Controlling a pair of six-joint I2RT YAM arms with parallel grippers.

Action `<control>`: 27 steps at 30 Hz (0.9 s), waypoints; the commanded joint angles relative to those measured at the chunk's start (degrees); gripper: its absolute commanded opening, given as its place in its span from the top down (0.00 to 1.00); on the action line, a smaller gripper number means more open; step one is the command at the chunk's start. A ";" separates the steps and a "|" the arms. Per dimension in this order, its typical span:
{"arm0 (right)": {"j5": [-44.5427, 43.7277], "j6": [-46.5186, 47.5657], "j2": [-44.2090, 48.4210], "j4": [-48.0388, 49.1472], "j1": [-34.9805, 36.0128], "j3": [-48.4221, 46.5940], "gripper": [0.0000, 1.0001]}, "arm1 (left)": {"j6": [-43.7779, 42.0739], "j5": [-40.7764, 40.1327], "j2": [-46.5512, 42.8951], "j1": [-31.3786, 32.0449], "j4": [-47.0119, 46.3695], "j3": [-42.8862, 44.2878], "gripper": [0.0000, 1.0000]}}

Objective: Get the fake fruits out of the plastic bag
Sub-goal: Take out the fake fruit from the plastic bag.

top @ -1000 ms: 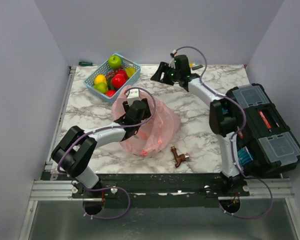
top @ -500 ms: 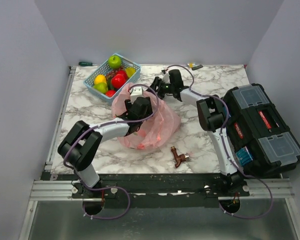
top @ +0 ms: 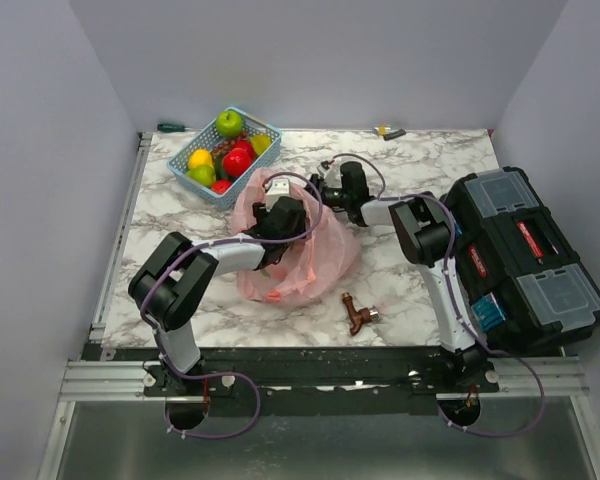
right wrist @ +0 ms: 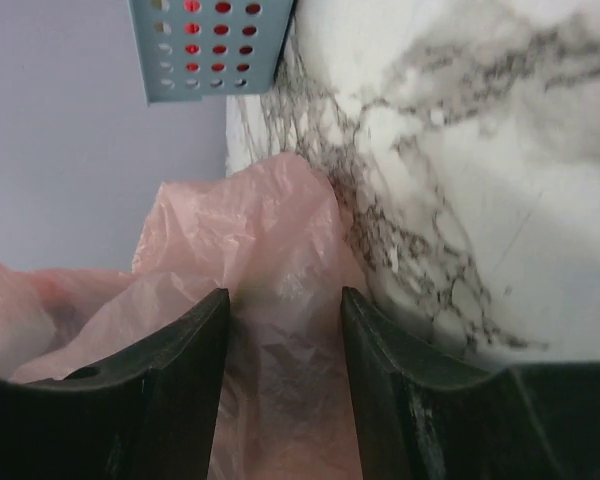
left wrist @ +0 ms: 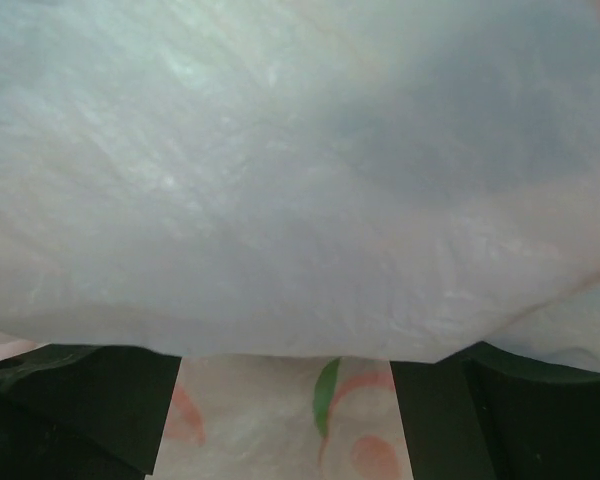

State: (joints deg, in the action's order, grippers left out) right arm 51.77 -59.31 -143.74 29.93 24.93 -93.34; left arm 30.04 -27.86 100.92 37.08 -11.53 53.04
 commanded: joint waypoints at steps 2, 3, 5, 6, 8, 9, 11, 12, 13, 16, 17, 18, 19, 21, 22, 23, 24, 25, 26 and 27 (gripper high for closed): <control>2.08 -9.87 4.12 9.14 2.09 10.40 0.49 | -1.26 -0.57 0.43 -0.09 -0.18 1.54 0.27; 2.35 -12.84 4.74 13.61 2.29 12.27 0.49 | -1.13 0.30 0.25 -0.10 0.30 1.46 0.31; 2.63 -18.77 5.77 19.58 2.76 15.57 0.51 | -0.53 1.24 -0.07 0.28 1.69 1.28 0.37; 3.27 -20.65 6.13 22.04 3.08 16.96 0.51 | 0.17 1.21 -0.18 0.60 2.67 1.21 0.37; 4.03 -23.57 6.94 26.16 4.02 19.04 0.51 | 0.72 0.75 -0.74 1.48 3.58 0.85 0.37; 4.59 -24.75 7.30 28.41 4.76 19.82 0.52 | 0.55 0.82 -1.04 1.82 3.98 0.82 0.38; 5.54 -26.16 8.16 30.75 5.84 20.95 0.52 | 1.45 1.51 -1.02 2.09 8.54 2.32 0.39; 5.37 -26.66 8.87 32.01 6.13 21.81 0.52 | 2.20 1.46 -1.00 2.16 10.32 2.54 0.39; 5.28 -26.90 9.51 32.54 6.26 22.66 0.51 | 2.55 1.64 -1.16 2.22 10.15 1.79 0.38; 4.04 -23.81 12.52 29.93 5.93 25.04 0.51 | 2.14 1.60 -0.79 2.13 8.32 -0.43 0.42; 3.01 -21.87 13.69 27.77 5.69 25.92 0.51 | 1.51 1.83 -0.71 2.14 7.68 -1.07 0.48; 1.73 -18.41 15.21 23.40 5.37 26.35 0.50 | 0.91 2.15 -0.87 2.14 7.01 -1.62 0.56; 0.32 -14.72 16.66 17.88 5.03 26.26 0.49 | 0.27 3.08 -1.08 2.12 5.91 -2.48 0.62; -3.64 -5.42 20.64 3.85 4.17 25.38 0.45 | -0.65 4.39 -1.97 2.12 3.67 -4.27 0.63; -6.21 -1.26 22.42 -0.61 3.47 25.44 0.40 | -1.44 5.40 -2.67 2.05 2.40 -5.30 0.66; -8.82 1.16 24.57 -4.57 2.73 25.84 0.35 | -2.00 5.75 -3.37 2.10 1.28 -6.07 0.80; -10.76 3.45 26.30 -6.98 1.43 26.69 0.29 | -2.03 5.93 -4.33 2.11 0.95 -6.83 0.91; -12.49 4.75 28.25 -8.71 0.15 27.59 0.23 | -2.07 6.57 -5.30 2.07 0.54 -7.58 0.95; -13.21 6.07 29.75 -9.42 -1.63 29.07 0.19 | -2.45 7.59 -6.56 2.13 -0.15 -8.47 0.95; -13.64 7.32 31.46 -10.17 -3.39 30.60 0.15 | -2.60 9.03 -7.80 2.08 -0.48 -9.07 0.96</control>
State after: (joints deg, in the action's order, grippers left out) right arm 43.13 -62.78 -119.24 30.85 26.52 -66.61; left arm 29.02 -25.50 96.44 39.03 -10.76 47.94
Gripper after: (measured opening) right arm 0.788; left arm 0.617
